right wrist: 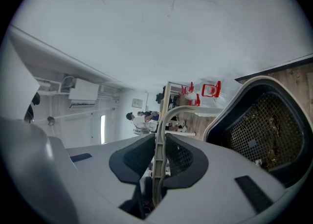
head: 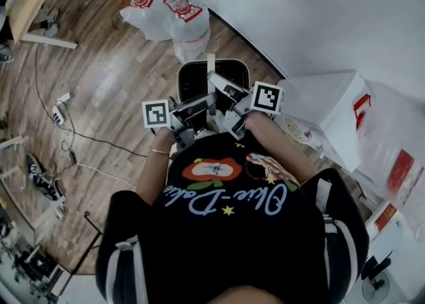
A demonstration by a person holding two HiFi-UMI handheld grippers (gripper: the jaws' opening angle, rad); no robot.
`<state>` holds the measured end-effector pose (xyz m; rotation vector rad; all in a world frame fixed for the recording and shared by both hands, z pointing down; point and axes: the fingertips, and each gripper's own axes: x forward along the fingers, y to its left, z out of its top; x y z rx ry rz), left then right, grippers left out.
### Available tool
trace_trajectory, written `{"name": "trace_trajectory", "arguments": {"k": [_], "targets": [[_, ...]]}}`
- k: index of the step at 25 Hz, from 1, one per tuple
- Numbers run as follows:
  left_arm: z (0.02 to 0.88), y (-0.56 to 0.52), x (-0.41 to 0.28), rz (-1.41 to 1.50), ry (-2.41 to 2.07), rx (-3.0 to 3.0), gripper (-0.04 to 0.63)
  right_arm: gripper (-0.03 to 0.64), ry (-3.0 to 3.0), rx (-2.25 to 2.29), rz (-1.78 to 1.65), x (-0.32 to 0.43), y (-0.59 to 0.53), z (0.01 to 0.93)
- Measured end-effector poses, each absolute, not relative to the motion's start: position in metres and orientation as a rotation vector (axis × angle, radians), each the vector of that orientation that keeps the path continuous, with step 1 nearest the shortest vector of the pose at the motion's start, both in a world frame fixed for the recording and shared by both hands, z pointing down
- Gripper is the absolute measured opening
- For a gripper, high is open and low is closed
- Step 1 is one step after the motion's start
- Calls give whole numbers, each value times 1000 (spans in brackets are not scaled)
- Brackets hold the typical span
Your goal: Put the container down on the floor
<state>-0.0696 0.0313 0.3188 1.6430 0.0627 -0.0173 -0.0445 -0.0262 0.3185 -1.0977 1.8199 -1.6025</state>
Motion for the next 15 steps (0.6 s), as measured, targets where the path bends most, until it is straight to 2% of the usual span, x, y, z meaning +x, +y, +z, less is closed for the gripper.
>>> {"name": "trace_trajectory", "arguments": {"k": [8, 15], "targets": [[329, -48, -28, 31, 22, 1585, 60, 57, 1725, -1089, -1688, -8, -106, 324], [386, -53, -16, 59, -17, 1602, 58, 57, 1708, -1091, -1675, 5, -111, 379]]}}
